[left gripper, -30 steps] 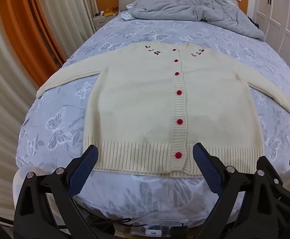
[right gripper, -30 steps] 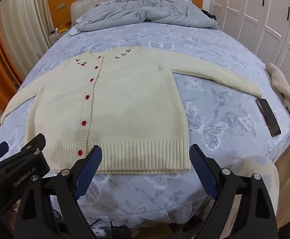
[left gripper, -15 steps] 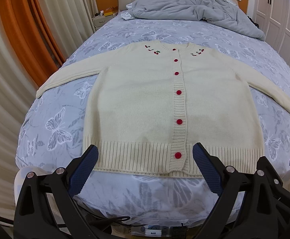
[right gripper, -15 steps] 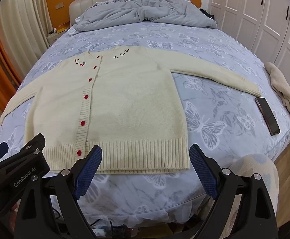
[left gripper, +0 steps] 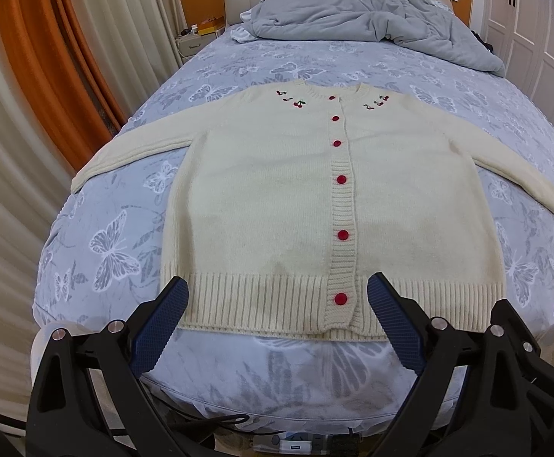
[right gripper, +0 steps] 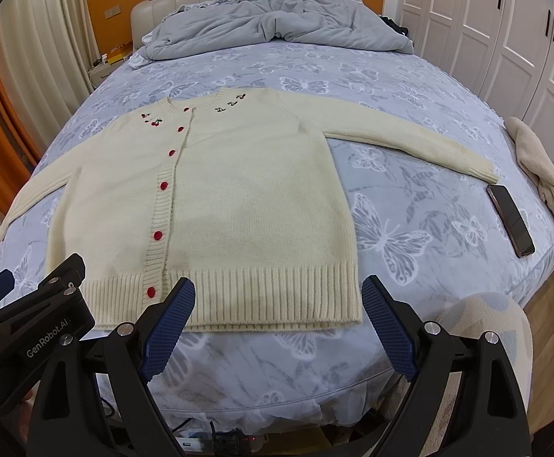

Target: Fold small clothes

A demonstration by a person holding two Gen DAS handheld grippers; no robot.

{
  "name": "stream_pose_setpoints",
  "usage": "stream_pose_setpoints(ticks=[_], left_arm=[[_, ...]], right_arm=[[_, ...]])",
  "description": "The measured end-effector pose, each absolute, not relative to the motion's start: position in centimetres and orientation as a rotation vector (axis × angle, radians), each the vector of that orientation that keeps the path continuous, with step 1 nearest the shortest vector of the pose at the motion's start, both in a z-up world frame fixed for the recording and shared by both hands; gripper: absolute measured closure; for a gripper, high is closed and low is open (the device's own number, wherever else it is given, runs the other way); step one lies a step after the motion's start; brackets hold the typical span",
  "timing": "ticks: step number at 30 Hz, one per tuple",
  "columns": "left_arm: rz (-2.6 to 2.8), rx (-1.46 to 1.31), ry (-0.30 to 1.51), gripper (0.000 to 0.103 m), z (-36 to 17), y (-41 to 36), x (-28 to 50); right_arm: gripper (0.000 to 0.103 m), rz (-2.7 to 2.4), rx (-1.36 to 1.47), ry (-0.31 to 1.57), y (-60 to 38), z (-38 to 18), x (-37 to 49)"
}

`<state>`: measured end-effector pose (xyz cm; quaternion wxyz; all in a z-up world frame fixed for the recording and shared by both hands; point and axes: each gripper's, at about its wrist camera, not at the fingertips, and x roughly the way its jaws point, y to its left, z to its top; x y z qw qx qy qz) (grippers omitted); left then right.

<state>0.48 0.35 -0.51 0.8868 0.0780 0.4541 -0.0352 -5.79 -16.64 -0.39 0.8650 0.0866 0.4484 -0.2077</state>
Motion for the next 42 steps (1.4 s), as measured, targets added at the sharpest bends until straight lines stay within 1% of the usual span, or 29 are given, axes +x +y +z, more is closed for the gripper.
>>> stream_pose_setpoints(ticks=[42], left_arm=[[-0.071, 0.17, 0.943, 0.011, -0.48, 0.31, 0.52]], right_arm=[[0.015, -0.437, 0.188, 0.946, -16.93, -0.47, -5.94]])
